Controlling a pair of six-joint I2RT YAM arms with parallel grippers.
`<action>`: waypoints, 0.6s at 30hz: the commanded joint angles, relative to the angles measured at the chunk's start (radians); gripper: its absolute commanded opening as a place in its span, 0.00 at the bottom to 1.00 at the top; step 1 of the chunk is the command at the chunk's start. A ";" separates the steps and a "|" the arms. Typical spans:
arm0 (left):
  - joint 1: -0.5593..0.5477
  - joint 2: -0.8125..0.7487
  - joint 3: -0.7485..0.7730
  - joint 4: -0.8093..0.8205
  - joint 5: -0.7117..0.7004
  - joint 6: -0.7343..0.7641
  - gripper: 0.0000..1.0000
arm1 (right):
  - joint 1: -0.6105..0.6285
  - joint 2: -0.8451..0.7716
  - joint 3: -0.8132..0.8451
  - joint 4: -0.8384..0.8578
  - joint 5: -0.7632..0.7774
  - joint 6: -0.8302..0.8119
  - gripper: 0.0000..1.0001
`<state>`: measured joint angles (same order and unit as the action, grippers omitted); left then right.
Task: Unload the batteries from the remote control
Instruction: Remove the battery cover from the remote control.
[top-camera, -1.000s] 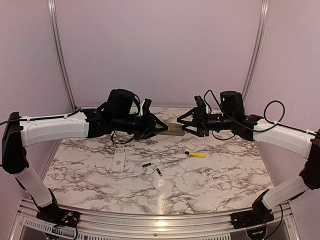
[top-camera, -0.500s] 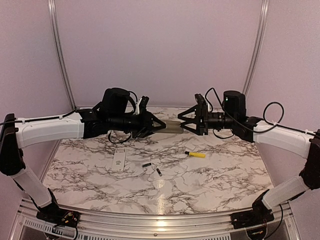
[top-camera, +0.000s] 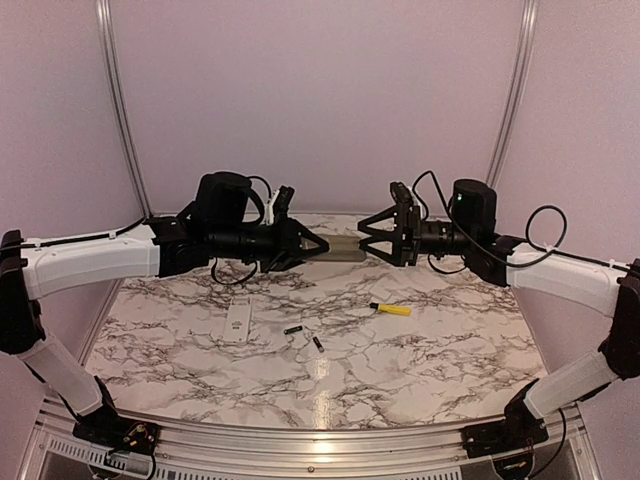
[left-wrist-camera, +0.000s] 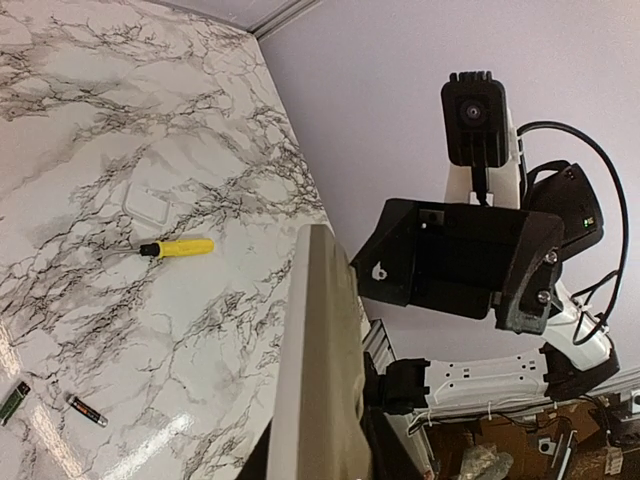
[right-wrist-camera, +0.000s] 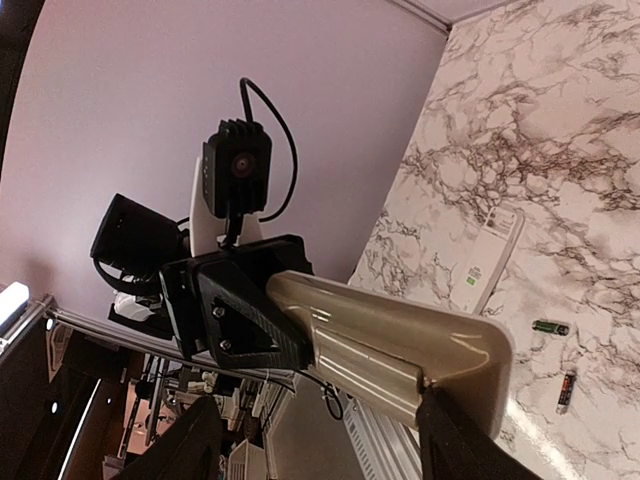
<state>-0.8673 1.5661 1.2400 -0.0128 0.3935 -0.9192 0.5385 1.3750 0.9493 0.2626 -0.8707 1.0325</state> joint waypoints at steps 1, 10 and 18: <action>-0.035 -0.050 0.012 0.245 0.129 0.038 0.00 | 0.031 0.010 -0.008 0.057 -0.101 0.045 0.65; -0.034 -0.066 0.003 0.255 0.133 0.042 0.00 | 0.031 0.003 -0.018 0.104 -0.125 0.074 0.65; -0.034 -0.081 -0.011 0.263 0.134 0.039 0.00 | 0.031 -0.004 -0.017 0.113 -0.132 0.080 0.65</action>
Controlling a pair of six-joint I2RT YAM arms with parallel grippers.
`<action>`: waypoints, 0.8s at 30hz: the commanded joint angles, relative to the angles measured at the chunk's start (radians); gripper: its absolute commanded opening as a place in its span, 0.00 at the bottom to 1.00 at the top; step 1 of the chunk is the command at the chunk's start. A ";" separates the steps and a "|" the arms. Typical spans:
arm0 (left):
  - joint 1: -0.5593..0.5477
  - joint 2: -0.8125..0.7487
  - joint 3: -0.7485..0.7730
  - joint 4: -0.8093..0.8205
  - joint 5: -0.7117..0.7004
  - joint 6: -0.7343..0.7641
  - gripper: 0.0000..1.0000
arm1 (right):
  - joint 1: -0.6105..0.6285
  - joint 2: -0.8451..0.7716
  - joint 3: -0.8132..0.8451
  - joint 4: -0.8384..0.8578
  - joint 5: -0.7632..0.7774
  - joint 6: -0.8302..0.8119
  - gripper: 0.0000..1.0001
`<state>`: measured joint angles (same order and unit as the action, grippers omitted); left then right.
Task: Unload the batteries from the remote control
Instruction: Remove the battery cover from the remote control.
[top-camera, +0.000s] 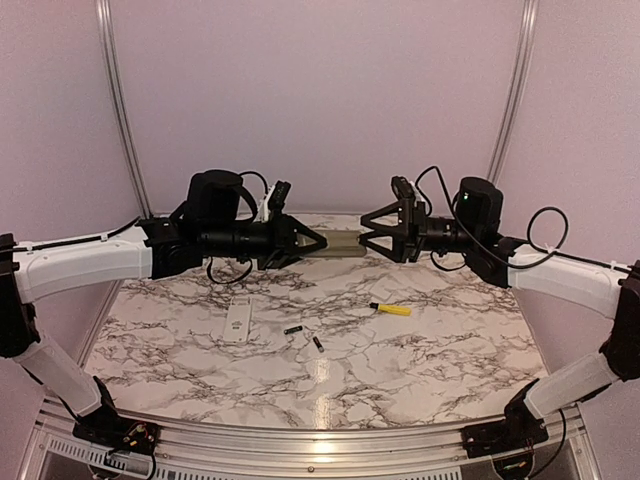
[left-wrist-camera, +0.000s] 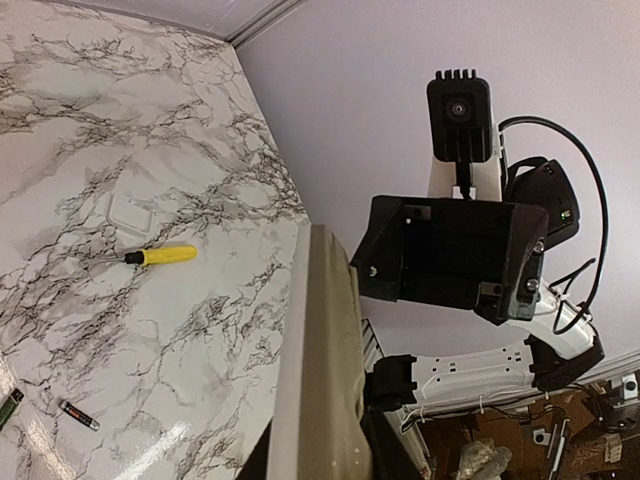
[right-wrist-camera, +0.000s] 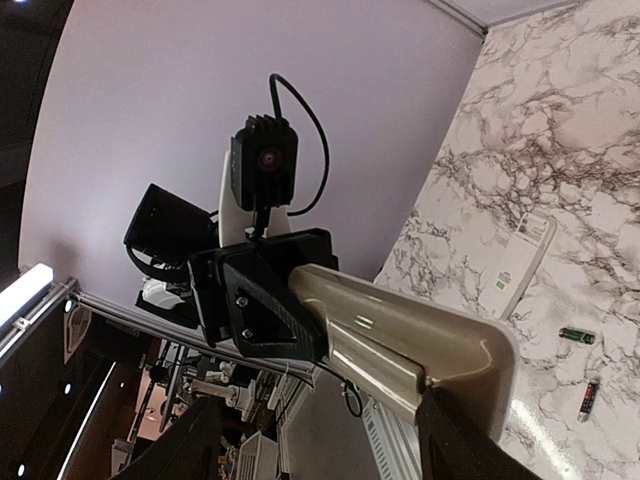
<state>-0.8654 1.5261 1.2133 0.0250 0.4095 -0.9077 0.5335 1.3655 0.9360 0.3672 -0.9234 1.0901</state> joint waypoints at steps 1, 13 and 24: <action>-0.037 -0.043 0.014 0.225 0.118 0.028 0.00 | 0.036 0.006 -0.004 0.012 -0.080 0.024 0.65; -0.037 -0.056 0.014 0.238 0.128 0.033 0.00 | 0.036 0.000 0.001 0.043 -0.094 0.054 0.65; -0.035 -0.082 -0.009 0.265 0.131 0.030 0.00 | 0.044 0.008 0.004 0.114 -0.117 0.111 0.65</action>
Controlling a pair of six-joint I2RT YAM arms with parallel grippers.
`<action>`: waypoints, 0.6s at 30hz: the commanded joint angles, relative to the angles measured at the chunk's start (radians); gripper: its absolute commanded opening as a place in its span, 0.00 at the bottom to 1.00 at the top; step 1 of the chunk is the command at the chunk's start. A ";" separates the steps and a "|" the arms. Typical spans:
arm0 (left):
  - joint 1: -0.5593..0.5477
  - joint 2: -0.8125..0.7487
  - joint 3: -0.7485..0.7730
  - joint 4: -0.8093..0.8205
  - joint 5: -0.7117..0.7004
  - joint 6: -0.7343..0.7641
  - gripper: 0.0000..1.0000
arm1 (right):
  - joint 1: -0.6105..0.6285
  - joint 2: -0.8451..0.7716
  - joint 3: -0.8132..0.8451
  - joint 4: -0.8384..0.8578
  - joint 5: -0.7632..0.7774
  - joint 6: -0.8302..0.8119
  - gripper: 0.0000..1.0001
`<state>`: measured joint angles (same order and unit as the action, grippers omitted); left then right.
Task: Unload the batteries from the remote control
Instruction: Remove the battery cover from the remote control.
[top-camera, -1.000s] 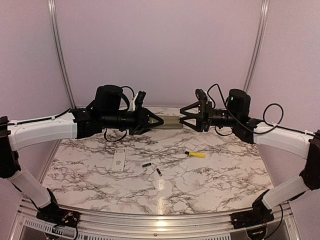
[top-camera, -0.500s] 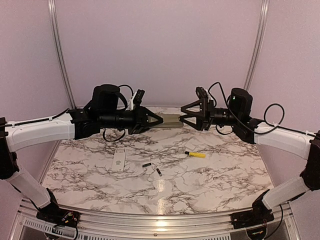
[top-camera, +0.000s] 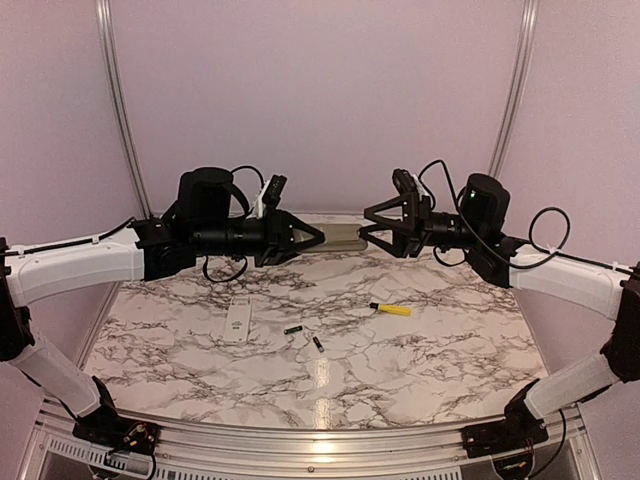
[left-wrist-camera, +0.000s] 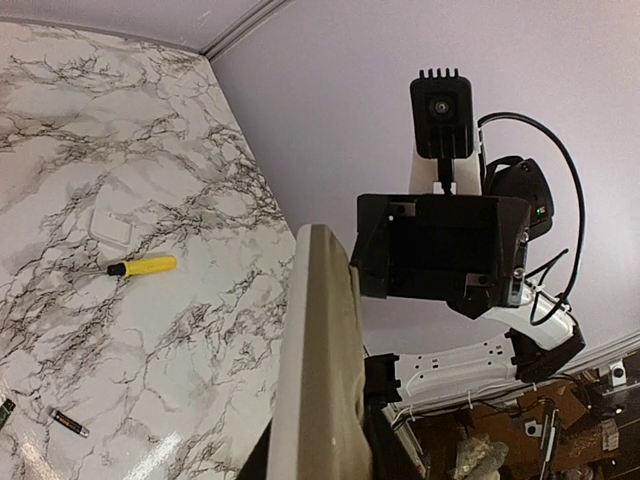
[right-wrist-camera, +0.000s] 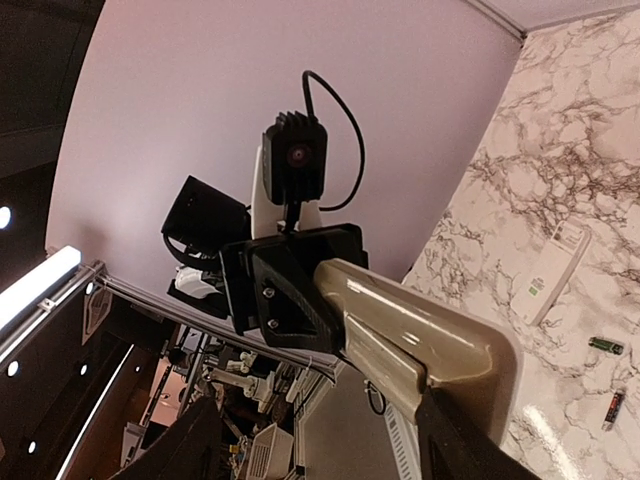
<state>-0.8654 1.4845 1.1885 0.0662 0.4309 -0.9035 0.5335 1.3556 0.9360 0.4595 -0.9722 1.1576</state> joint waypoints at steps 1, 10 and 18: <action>-0.036 -0.043 0.014 0.228 0.110 0.025 0.00 | 0.047 0.019 0.004 0.030 -0.069 0.049 0.65; -0.035 -0.066 -0.010 0.238 0.109 0.025 0.00 | 0.063 0.029 0.005 0.093 -0.072 0.091 0.65; -0.036 -0.078 -0.018 0.239 0.107 0.029 0.00 | 0.071 0.034 0.004 0.157 -0.075 0.137 0.65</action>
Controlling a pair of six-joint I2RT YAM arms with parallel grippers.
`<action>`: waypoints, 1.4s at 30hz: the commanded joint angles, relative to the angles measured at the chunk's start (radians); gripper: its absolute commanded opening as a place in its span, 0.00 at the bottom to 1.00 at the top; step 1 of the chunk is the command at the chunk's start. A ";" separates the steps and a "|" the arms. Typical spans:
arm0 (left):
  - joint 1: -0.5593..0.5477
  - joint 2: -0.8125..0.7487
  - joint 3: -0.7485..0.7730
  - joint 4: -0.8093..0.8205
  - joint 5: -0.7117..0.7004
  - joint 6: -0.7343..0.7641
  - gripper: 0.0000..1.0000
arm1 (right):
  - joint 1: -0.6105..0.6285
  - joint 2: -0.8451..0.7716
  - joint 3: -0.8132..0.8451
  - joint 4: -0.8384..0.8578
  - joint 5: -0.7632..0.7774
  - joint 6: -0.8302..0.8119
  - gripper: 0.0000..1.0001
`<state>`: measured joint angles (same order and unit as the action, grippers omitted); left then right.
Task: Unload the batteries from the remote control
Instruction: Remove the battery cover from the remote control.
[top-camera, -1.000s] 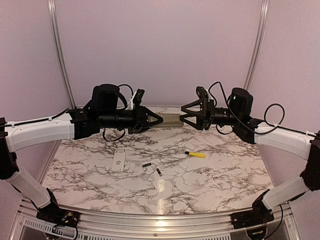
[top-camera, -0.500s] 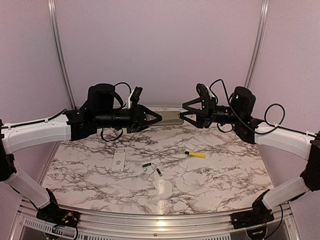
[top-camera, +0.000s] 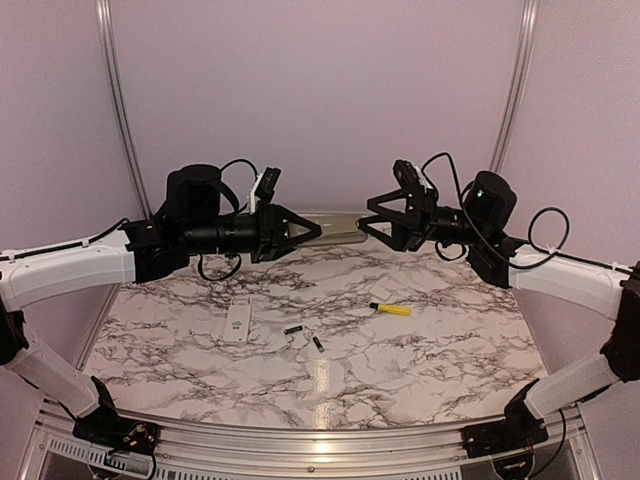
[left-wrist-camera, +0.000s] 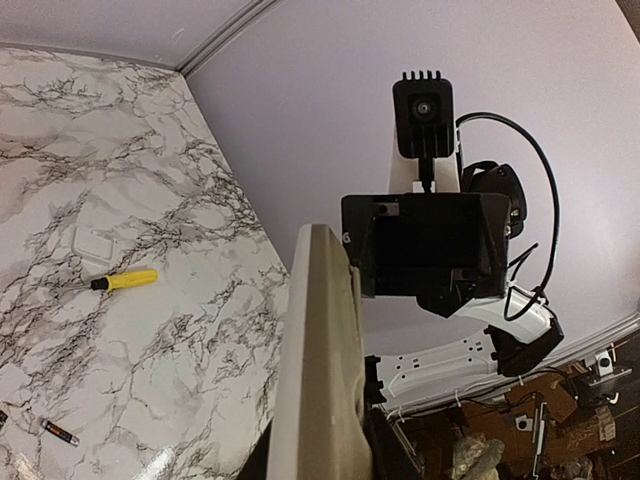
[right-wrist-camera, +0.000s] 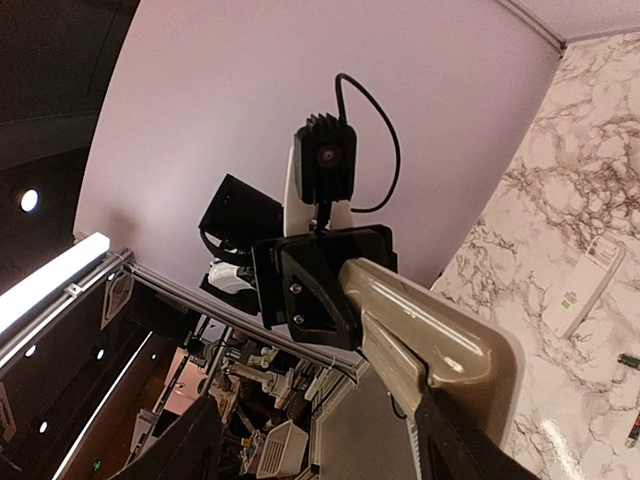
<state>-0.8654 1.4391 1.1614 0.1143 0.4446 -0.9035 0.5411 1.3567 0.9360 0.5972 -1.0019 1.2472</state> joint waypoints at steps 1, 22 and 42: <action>-0.036 -0.035 0.008 0.191 0.092 0.029 0.00 | 0.064 0.034 0.003 0.032 -0.046 0.057 0.65; -0.035 -0.054 -0.025 0.191 0.087 0.043 0.00 | 0.079 0.065 0.003 0.193 -0.065 0.172 0.64; -0.033 -0.046 -0.028 0.178 0.073 0.056 0.00 | 0.080 0.086 0.014 0.244 -0.083 0.206 0.61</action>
<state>-0.8650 1.3903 1.1255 0.1616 0.4450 -0.8761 0.5568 1.4097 0.9360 0.8463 -1.0241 1.4311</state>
